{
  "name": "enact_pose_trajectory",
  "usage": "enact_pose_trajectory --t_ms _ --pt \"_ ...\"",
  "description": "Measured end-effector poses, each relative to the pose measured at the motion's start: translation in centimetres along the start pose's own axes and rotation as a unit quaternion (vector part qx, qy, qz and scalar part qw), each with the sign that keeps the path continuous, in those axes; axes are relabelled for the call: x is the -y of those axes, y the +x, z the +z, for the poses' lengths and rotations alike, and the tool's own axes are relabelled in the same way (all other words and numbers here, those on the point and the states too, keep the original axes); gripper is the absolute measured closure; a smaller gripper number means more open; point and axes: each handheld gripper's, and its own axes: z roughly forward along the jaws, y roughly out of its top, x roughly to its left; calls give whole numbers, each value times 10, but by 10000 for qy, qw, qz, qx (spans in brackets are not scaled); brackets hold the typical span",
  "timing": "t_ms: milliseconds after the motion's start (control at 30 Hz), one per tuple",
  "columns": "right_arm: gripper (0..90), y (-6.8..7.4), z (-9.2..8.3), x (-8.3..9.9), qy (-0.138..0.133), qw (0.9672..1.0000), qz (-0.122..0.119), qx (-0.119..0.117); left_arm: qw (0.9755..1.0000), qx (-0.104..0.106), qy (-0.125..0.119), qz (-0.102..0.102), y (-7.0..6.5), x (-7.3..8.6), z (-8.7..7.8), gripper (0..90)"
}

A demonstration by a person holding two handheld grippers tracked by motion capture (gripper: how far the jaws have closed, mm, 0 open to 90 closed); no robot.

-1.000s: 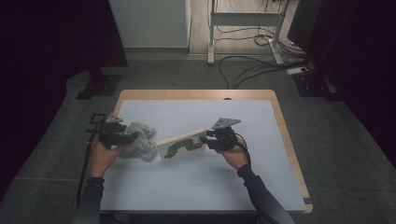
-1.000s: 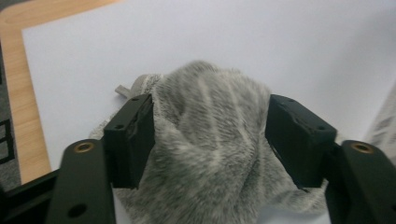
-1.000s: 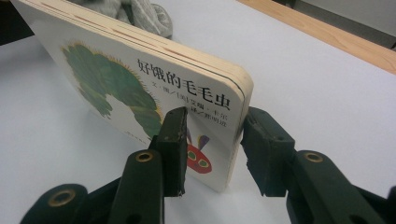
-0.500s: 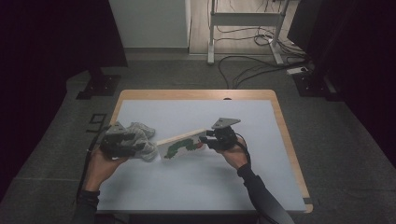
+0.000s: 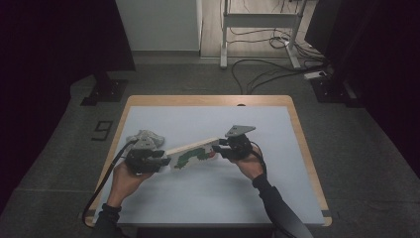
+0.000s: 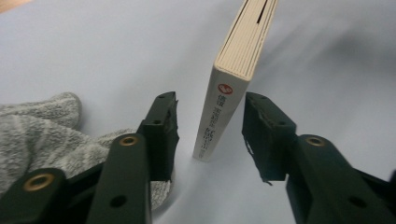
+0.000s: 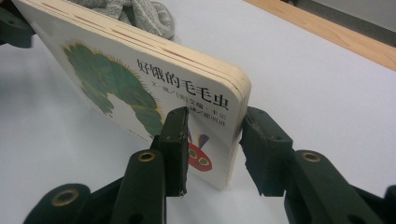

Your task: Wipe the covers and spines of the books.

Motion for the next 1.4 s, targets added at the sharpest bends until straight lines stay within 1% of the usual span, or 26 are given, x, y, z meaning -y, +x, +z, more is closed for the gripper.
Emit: enact_pose_trajectory --t_ms 67,133,167,200,267,300,500,567,633,733,833,933,1000,1100,1300,1400 --pt "610 0 0 0 -6 10000 11 -7 10000 -1 11 2 -2 0 3 601" --pt "617 -1 -1 0 -4 10000 36 -38 10000 9 63 26 -3 -1 5 651" --pt "623 -1 -1 0 0 10000 47 -49 9999 -29 89 47 -4 -2 6 678" --pt "630 -1 -1 0 3 10000 50 -52 9998 -127 123 105 -6 -3 7 692" --pt "642 -1 -3 0 18 10000 55 -39 9990 -295 235 225 -8 -7 8 696" --pt "648 -1 -3 0 23 10000 51 -39 9987 -355 254 270 -9 -9 8 695" --pt "665 -3 -6 -1 29 10000 22 16 9987 -407 192 255 -1 -16 12 688" --pt "664 -5 -6 -2 36 10000 16 74 9984 -438 201 302 0 -21 13 686" --pt "661 -7 -7 -3 30 9999 38 138 9975 -529 247 392 0 -28 17 685" --pt "657 -11 -10 -4 7 9996 56 259 9968 -579 304 450 1 -34 25 680" --pt "658 -16 -14 -5 -30 9994 98 340 9972 -534 317 412 6 -38 34 676" --pt "665 -19 -17 -4 -10 9993 116 366 9977 -506 243 369 10 -41 41 665" --pt "670 -21 -18 -3 -15 9992 125 374 9975 -542 245 380 11 -45 44 659" --pt "672 -22 -20 -2 -13 9991 144 405 9975 -532 224 395 13 -47 47 655" --pt "673 -22 -22 -1 -29 9992 157 364 9979 -512 193 358 12 -46 47 646" --pt "664 -20 -23 1 -41 9993 144 332 9985 -450 144 277 10 -43 45 635"
